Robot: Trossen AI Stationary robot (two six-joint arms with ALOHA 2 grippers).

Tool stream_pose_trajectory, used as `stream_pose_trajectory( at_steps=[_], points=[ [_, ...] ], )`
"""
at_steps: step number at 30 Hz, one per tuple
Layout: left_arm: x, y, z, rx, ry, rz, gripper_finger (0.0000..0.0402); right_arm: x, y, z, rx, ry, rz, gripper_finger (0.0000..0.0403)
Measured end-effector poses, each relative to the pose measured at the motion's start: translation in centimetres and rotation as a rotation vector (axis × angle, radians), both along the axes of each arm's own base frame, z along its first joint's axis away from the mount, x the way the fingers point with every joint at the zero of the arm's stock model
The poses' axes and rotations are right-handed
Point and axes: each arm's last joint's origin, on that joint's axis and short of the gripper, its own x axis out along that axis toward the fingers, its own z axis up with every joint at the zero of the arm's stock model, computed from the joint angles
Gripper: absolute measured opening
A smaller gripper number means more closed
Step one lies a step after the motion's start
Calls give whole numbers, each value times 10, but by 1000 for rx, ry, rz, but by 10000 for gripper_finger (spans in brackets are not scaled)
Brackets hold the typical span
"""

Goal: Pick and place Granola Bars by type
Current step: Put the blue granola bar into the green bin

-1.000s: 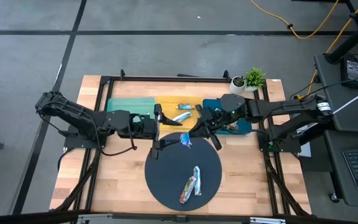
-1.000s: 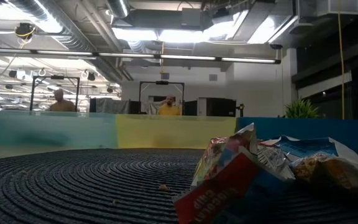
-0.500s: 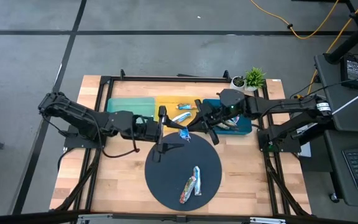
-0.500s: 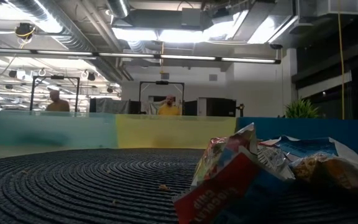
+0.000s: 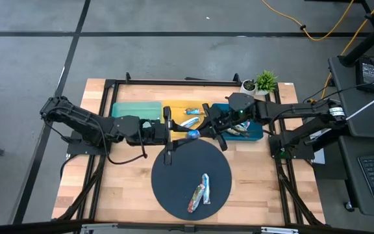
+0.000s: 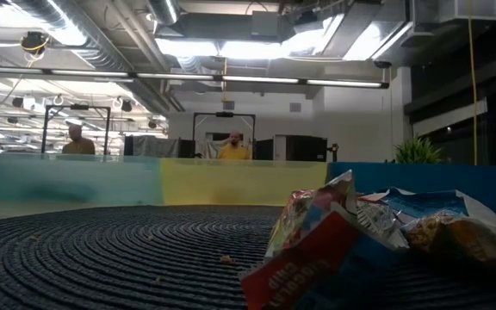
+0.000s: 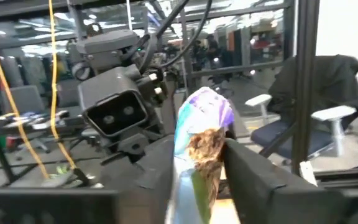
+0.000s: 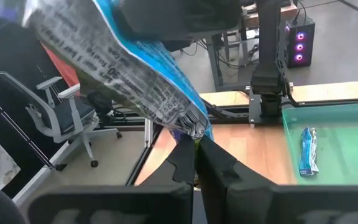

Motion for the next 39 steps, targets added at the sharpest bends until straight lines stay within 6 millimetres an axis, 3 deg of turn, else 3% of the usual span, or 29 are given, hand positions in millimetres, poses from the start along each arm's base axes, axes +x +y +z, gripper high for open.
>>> stream_pose_trajectory(
  at_steps=[7,15,26,32,39],
  points=[
    [0,0,0,70,3,13,15,1,0,-1,0,4,1,14],
    [0,0,0,73,3,13,13,1,0,-1,4,4,2,30],
    [-2,-7,1,88,-1,-13,8,-3,-2,-5,5,66,6,177],
    [-5,-14,-3,84,42,-14,10,-29,-13,2,-1,160,-48,220],
    [-10,-15,-34,-40,323,83,7,-73,-16,13,-149,253,-270,207]
  ],
)
